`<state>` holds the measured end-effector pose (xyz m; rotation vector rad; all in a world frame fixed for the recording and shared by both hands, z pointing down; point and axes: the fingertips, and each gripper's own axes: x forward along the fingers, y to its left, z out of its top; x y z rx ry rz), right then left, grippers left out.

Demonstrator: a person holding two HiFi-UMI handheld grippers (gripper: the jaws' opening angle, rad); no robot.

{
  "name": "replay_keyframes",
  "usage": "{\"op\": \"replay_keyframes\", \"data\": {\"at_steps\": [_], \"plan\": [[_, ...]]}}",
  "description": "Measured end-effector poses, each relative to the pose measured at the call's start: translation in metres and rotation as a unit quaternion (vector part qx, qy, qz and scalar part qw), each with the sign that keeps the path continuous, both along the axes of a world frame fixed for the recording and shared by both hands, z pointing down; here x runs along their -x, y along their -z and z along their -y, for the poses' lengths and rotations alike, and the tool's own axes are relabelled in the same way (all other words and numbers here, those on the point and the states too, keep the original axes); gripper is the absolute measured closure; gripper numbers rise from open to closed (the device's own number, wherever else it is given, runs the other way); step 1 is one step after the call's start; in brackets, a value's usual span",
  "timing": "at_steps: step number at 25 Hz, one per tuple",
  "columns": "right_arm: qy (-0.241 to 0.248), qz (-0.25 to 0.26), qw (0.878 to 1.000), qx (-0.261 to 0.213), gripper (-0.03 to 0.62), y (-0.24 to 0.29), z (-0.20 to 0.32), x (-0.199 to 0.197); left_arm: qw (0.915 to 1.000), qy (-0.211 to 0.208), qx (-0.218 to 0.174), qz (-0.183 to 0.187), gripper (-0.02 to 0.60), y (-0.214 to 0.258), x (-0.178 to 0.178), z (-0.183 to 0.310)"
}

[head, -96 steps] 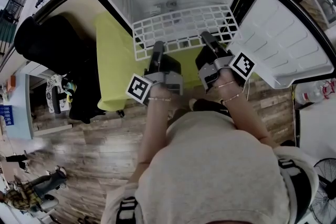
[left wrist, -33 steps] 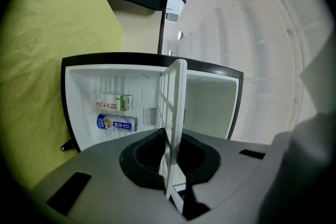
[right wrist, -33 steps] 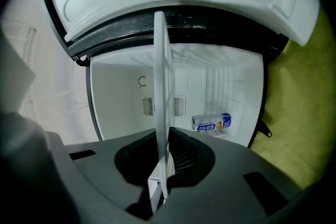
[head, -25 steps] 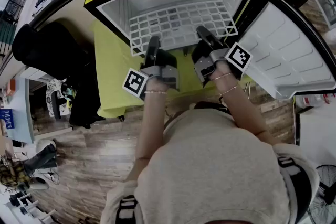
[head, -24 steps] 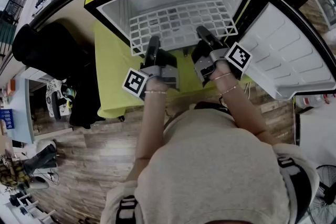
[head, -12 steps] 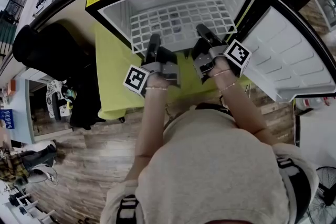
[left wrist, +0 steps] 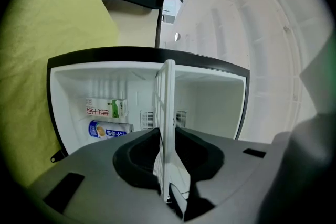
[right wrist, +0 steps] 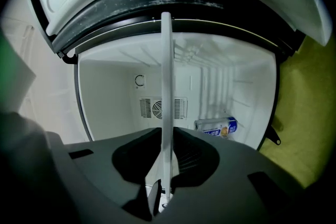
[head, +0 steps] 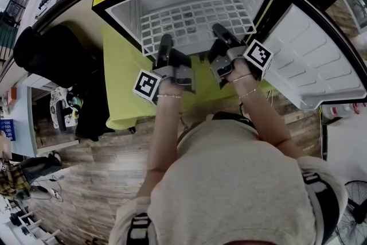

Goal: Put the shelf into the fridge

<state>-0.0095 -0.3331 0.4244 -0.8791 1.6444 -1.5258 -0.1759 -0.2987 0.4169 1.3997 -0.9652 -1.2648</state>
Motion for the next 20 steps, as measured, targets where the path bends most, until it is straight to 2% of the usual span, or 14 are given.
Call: {"op": "replay_keyframes", "data": {"at_steps": [3,13,20], "plan": [[0.001,0.001,1.0,-0.014,0.487,0.004,-0.001,-0.003,1.0,0.002,-0.002,0.004,0.47,0.004,0.0,-0.003],[-0.009,-0.006,1.0,0.0,0.528,-0.008,-0.022,-0.012,0.9998,0.003,0.018,-0.004,0.499,-0.01,-0.001,-0.03],[-0.008,-0.007,1.0,0.003,0.565,-0.01,-0.027,-0.014,0.9996,-0.009,0.019,0.018,0.54,-0.008,-0.005,-0.033]]}}
